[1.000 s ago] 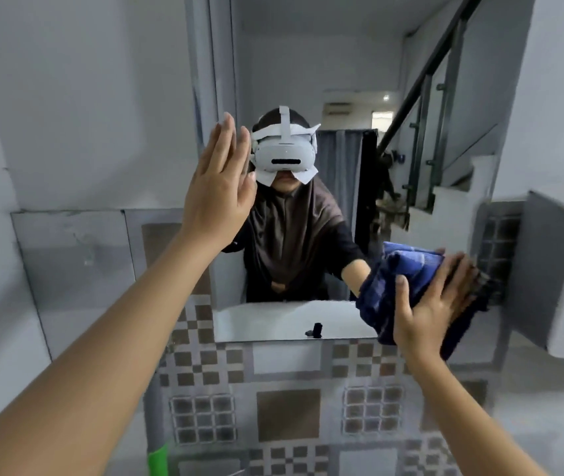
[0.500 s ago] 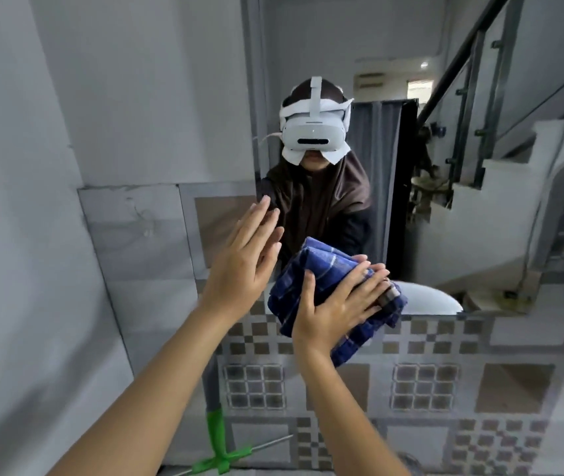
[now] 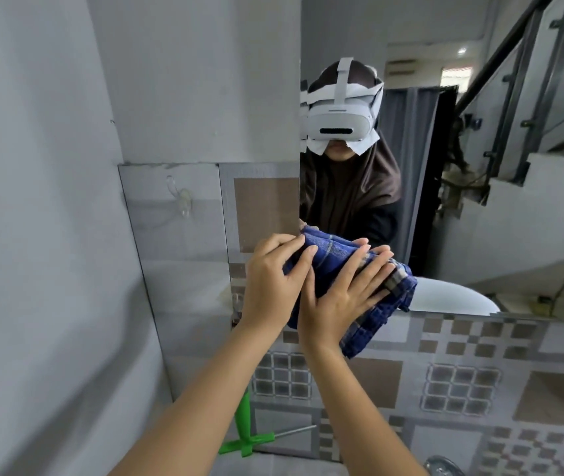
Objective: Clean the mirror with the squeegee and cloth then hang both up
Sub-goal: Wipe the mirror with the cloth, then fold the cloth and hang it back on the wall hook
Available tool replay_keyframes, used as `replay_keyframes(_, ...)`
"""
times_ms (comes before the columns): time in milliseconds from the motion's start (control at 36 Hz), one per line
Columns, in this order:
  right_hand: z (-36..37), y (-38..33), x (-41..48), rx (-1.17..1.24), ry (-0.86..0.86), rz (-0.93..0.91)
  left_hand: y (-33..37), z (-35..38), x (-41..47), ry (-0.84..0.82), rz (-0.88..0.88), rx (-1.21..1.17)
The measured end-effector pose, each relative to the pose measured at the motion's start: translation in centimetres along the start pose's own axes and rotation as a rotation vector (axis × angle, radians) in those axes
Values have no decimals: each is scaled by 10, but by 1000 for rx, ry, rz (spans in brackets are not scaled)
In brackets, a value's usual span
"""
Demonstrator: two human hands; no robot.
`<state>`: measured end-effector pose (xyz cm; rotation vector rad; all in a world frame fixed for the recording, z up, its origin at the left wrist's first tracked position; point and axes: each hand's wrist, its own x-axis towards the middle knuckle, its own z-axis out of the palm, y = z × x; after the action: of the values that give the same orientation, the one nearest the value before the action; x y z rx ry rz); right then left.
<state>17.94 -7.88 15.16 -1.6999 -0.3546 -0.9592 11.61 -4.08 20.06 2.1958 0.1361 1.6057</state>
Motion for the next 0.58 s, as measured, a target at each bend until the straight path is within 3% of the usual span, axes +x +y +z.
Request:
replay_keyframes(333,-31,14,-6,3,-201,-53,12,-3,16,-13,-26,26)
replay_keyframes(583,-91,16,-18,252,-457,-97,35,-30,11,-226,98,72)
